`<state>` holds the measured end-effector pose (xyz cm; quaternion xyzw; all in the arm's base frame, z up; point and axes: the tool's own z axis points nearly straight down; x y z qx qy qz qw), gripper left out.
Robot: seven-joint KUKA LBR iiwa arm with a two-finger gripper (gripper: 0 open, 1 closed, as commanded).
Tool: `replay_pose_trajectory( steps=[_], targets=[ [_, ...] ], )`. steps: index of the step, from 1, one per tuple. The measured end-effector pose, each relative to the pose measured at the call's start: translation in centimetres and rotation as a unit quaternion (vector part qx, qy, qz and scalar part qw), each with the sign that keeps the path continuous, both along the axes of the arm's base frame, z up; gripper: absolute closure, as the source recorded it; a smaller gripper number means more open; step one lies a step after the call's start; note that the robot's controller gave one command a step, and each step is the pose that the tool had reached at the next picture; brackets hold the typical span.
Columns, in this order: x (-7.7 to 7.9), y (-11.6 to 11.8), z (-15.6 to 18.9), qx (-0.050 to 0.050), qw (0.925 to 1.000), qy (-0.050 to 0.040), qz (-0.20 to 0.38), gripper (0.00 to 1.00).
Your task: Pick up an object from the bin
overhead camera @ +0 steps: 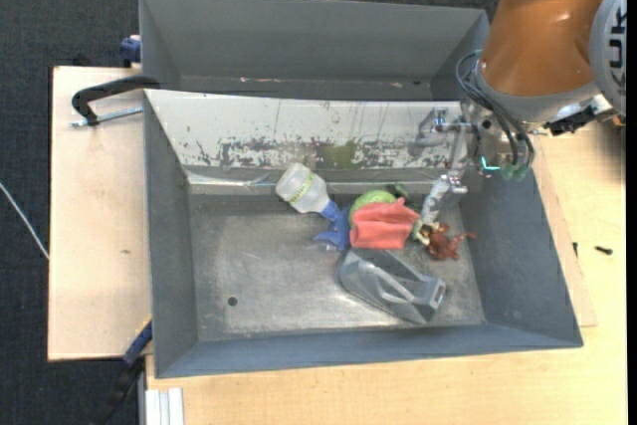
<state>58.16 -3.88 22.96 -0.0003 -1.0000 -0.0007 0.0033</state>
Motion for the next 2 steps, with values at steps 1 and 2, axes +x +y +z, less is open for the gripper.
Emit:
replay_pose_trajectory(
  steps=[1,2],
  targets=[
    [0.15,0.02,0.5,0.0,1.0,-0.0046,0.0,1.0],
    [0.15,0.02,0.5,0.0,1.0,-0.0046,0.001,1.0]
  ],
)
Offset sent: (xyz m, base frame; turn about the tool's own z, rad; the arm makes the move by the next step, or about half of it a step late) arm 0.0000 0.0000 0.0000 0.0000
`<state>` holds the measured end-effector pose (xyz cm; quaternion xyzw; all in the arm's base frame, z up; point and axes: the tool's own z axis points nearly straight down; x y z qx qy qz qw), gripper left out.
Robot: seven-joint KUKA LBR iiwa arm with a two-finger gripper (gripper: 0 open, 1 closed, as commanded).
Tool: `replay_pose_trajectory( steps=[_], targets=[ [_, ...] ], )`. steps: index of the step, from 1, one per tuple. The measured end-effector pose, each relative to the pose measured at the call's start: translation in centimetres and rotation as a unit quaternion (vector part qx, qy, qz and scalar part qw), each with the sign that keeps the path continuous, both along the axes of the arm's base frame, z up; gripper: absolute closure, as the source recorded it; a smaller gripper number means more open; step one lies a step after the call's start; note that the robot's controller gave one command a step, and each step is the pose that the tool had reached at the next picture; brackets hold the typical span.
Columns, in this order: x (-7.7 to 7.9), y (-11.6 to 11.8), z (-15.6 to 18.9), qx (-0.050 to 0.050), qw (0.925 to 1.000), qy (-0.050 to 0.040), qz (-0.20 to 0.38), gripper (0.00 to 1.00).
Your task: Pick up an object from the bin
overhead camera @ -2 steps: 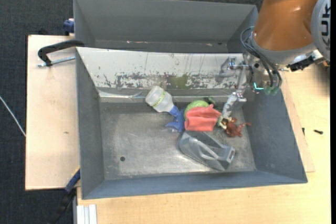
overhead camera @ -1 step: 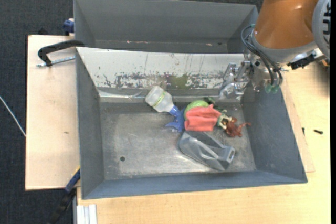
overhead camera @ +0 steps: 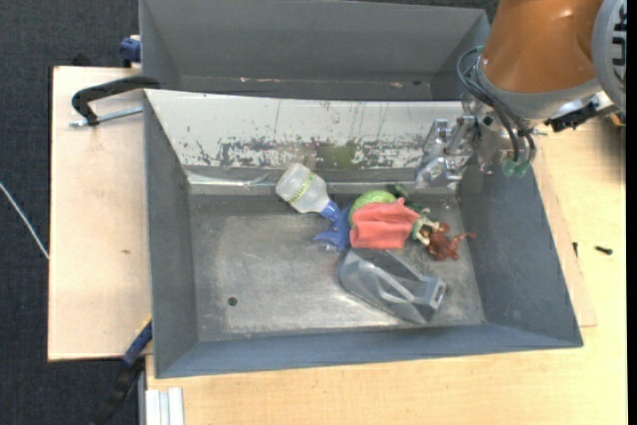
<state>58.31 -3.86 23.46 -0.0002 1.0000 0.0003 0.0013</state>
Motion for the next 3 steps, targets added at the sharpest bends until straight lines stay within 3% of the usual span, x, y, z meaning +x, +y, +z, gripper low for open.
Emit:
replay_pose_trajectory(
  steps=[1,2,3],
  targets=[
    [-0.4,0.8,-2.9,0.0,0.9998,-0.0017,0.018,1.0],
    [1.2,2.0,-5.4,0.0,0.9996,-0.0024,0.028,0.0],
    [1.2,2.0,-5.4,0.0,0.9996,-0.0024,0.028,0.0]
  ],
)
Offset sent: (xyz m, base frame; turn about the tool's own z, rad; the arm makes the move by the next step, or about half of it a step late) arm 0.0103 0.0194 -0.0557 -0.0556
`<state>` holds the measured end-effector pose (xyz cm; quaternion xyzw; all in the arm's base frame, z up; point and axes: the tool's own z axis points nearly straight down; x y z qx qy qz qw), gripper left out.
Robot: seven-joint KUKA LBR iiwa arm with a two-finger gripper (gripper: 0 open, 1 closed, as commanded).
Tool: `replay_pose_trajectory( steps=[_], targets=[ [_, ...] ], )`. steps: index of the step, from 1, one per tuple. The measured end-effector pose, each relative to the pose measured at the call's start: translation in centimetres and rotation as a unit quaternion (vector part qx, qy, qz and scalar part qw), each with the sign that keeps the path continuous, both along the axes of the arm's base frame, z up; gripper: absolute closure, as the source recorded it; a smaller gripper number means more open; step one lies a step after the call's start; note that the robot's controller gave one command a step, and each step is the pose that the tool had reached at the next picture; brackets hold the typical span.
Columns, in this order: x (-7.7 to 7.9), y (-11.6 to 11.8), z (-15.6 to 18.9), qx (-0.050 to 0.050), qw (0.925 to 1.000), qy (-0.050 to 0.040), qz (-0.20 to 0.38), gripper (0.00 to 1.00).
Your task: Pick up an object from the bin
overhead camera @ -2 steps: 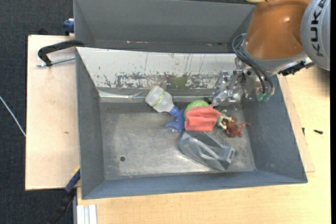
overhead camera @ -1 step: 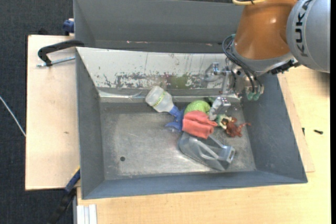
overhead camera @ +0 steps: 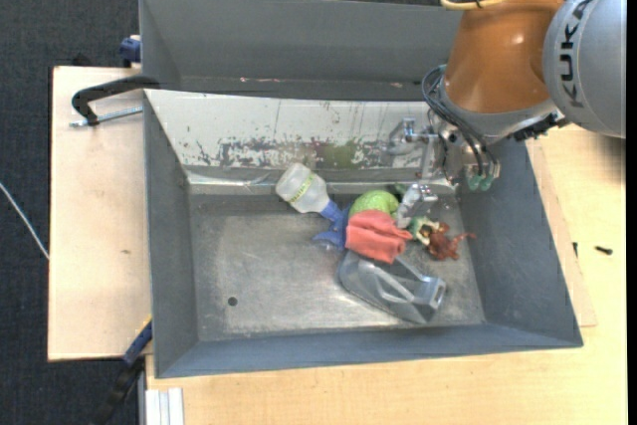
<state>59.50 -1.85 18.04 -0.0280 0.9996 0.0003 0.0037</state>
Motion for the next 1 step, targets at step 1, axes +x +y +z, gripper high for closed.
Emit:
replay_pose_trajectory(
  steps=[1],
  targets=[
    [-2.94,-1.42,-1.1,-0.001,0.982,0.0033,0.189,1.0]
  ],
)
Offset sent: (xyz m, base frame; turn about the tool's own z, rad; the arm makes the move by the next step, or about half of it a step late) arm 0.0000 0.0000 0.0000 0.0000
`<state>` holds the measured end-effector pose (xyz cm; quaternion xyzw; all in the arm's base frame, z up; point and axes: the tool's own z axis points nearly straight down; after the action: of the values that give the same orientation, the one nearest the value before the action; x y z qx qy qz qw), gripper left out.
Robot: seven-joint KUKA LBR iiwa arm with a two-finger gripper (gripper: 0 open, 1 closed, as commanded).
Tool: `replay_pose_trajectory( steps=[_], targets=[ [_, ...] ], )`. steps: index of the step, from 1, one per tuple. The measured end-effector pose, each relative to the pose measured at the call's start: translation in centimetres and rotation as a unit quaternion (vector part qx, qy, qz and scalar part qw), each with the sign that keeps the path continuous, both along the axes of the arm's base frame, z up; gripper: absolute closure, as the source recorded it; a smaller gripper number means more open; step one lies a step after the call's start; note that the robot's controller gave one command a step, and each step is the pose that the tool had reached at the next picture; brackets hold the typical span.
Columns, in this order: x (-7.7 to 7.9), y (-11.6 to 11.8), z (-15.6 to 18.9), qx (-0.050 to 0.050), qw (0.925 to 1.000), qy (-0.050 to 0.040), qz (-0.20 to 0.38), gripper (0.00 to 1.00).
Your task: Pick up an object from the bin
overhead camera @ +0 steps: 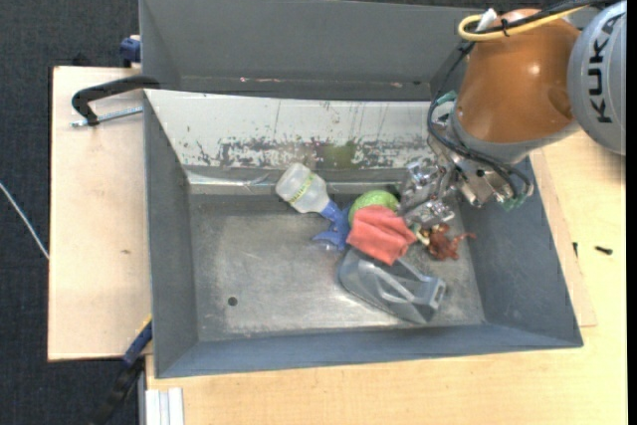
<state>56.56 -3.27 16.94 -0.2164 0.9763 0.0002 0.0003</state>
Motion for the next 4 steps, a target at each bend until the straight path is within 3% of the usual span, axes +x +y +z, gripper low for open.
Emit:
replay_pose_trajectory(
  steps=[1,2,3,4],
  targets=[
    [0.0,0.0,0.0,0.0,1.0,-0.0001,0.0,1.0],
    [-1.5,-3.7,0.5,0.0,1.0,0.0001,0.009,1.0],
    [0.1,-2.6,0.0,-0.001,1.0,-0.0034,0.008,1.0],
    [-3.0,-1.2,3.6,0.002,0.9995,0.0033,0.032,1.0]
  ],
)
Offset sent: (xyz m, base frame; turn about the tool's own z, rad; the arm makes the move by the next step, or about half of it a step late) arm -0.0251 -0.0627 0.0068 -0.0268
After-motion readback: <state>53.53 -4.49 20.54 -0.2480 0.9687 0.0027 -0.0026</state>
